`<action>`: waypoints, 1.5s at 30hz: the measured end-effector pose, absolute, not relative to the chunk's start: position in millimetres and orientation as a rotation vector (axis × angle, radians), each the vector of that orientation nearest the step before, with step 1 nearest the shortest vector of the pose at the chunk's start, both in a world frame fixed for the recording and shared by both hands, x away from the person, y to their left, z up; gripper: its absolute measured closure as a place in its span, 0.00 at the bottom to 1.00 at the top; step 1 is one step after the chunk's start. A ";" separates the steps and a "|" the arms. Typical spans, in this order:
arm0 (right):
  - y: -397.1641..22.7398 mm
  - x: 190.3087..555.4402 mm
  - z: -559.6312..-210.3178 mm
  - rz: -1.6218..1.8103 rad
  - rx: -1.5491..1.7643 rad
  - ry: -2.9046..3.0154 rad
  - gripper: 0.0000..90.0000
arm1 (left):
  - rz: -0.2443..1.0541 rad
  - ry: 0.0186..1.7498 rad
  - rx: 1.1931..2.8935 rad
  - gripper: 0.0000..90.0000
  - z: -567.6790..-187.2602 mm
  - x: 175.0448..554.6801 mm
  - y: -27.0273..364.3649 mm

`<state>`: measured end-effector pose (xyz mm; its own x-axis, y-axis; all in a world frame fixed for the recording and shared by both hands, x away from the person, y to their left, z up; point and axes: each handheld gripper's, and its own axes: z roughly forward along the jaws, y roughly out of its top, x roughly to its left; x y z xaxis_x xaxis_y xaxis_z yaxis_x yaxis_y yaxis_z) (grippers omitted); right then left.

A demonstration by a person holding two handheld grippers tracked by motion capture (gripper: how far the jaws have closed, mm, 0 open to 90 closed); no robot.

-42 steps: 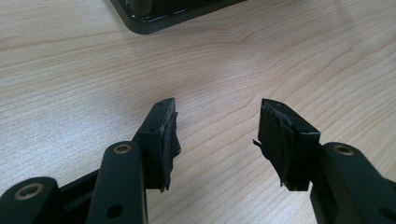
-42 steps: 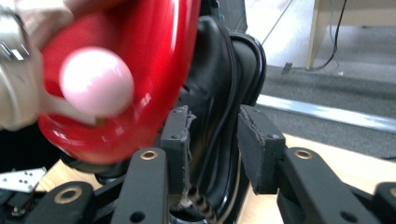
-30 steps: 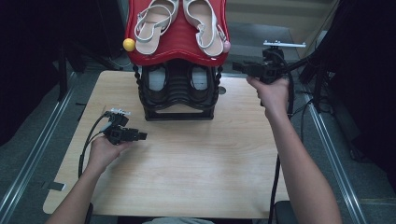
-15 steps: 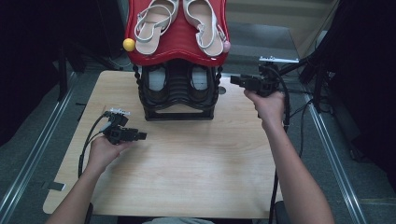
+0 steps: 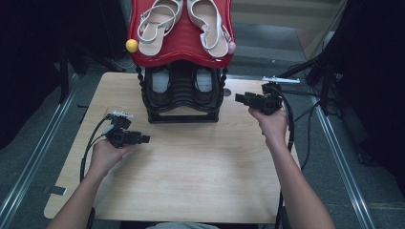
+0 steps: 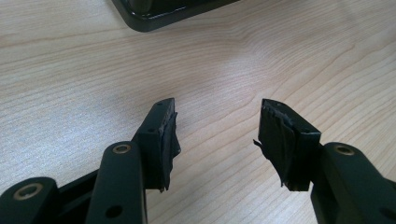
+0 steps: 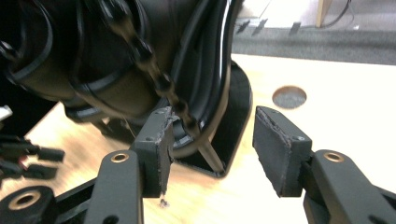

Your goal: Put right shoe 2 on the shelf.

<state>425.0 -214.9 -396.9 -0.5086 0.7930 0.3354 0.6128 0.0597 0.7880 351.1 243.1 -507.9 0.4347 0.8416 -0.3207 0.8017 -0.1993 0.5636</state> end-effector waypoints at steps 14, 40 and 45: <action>-224.3 411.2 -442.0 1.465 1.505 2.131 0.56 | 0.078 1.383 2.005 0.52 -507.9 350.8 243.9; -231.4 383.2 -502.3 1.421 1.560 2.165 0.57 | 0.081 1.383 2.011 0.52 -509.1 351.1 242.1; -232.7 380.4 -507.6 1.430 1.560 2.155 0.57 | 0.081 1.380 2.012 0.52 -509.6 351.2 241.8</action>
